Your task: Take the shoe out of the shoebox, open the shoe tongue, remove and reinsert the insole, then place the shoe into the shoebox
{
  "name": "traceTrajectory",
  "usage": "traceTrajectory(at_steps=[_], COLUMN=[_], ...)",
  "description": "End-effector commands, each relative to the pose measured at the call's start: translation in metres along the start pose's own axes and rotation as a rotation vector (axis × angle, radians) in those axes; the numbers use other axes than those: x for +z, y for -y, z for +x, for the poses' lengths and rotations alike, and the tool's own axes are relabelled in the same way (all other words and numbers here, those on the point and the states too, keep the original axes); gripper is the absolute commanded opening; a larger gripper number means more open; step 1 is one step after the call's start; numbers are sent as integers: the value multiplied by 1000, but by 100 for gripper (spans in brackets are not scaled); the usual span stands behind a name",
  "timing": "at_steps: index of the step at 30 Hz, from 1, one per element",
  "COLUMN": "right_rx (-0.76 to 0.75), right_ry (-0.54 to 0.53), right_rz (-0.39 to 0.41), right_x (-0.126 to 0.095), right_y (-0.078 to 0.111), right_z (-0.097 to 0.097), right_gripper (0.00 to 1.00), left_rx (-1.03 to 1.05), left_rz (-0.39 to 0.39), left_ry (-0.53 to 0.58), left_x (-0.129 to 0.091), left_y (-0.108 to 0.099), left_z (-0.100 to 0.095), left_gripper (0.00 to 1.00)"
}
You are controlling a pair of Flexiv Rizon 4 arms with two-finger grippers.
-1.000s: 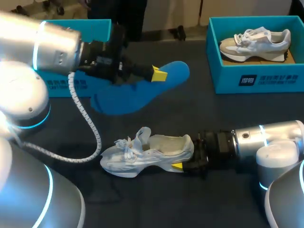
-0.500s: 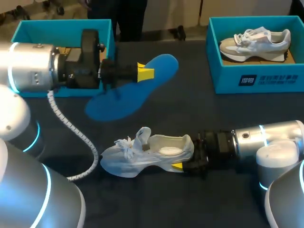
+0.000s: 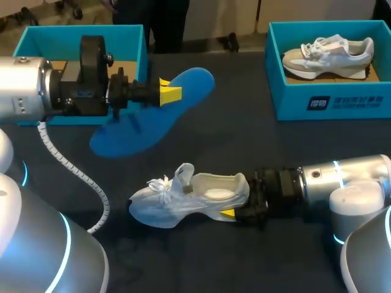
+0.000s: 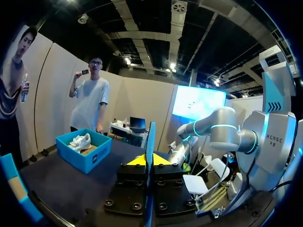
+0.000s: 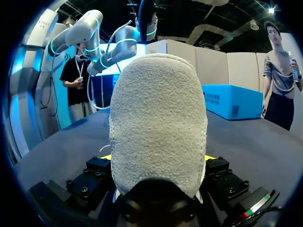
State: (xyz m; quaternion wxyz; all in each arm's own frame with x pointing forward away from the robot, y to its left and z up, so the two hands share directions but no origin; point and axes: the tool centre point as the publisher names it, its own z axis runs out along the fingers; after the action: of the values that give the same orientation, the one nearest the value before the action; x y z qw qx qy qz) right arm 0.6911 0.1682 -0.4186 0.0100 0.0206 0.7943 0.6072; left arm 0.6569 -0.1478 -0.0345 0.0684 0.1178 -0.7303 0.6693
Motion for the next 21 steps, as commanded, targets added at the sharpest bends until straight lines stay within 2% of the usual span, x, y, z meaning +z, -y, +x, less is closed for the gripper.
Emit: traceTrajectory(at_steps=[1, 17, 21], right_rx=[-1, -1, 1], right_ry=[2, 2, 3], right_rz=[3, 3, 10], right_x=[2, 2, 1], right_y=[0, 0, -1], right_z=[1, 1, 1], right_gripper=[0, 0, 0], left_rx=[2, -18, -18], left_rz=[-7, -25, -25], left_ry=[-11, -106, -106], left_x=[3, 3, 3], left_y=[4, 19, 19], left_z=[-4, 18, 18], left_gripper=[0, 0, 0])
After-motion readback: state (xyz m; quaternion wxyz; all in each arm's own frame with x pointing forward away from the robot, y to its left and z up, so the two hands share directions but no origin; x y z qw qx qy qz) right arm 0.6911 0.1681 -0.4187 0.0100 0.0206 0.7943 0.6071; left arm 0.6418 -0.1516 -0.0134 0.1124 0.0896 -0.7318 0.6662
